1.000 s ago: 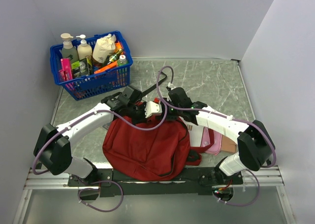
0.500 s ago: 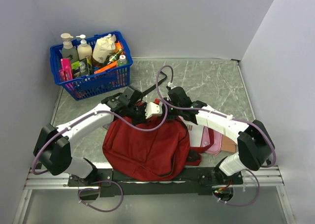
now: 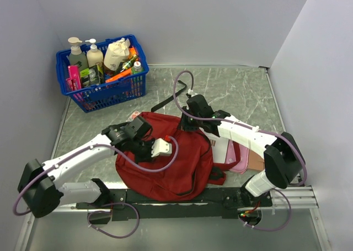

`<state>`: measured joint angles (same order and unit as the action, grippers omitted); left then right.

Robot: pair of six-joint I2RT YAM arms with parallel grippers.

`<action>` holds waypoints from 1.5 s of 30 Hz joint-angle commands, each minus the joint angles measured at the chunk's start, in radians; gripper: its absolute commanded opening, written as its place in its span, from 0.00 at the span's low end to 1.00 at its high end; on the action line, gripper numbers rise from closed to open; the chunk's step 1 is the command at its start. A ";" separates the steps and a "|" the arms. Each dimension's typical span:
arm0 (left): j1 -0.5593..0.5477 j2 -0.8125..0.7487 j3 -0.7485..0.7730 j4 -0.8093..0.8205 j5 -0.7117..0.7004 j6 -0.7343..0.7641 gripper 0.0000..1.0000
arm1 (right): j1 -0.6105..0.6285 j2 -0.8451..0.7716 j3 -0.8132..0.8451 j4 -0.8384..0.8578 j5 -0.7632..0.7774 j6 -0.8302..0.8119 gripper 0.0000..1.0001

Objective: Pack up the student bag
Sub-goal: Unzip the student bag at the center of the board.

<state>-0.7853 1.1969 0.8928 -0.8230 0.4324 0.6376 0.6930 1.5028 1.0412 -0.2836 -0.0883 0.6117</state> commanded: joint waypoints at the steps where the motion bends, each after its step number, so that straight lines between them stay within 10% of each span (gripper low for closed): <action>1: -0.008 -0.089 -0.035 -0.093 0.049 -0.042 0.01 | -0.026 -0.006 0.003 0.054 0.131 -0.013 0.00; 3: -0.008 -0.111 -0.048 -0.085 0.057 -0.075 0.01 | -0.024 -0.004 -0.003 0.037 0.142 -0.013 0.01; 7: -0.008 -0.117 -0.066 -0.004 0.025 -0.131 0.01 | 0.014 -0.071 -0.029 -0.011 0.162 0.013 0.62; 12: -0.009 -0.076 -0.028 0.068 0.042 -0.191 0.01 | 0.149 -0.161 0.009 -0.147 0.222 0.071 0.78; 25: -0.009 -0.079 0.014 0.073 0.026 -0.193 0.01 | 0.307 0.140 0.336 -0.535 0.295 0.243 0.66; 35: -0.011 -0.091 0.009 0.061 0.020 -0.177 0.01 | 0.312 0.163 0.272 -0.463 0.262 0.263 0.57; 45: -0.009 -0.079 0.020 0.082 -0.024 -0.182 0.02 | 0.315 -0.001 0.070 -0.391 0.276 0.276 0.06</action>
<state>-0.7994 1.1336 0.8673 -0.7765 0.4210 0.4686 1.0008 1.6131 1.2072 -0.6853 0.1585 0.8700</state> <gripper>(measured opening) 0.024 0.131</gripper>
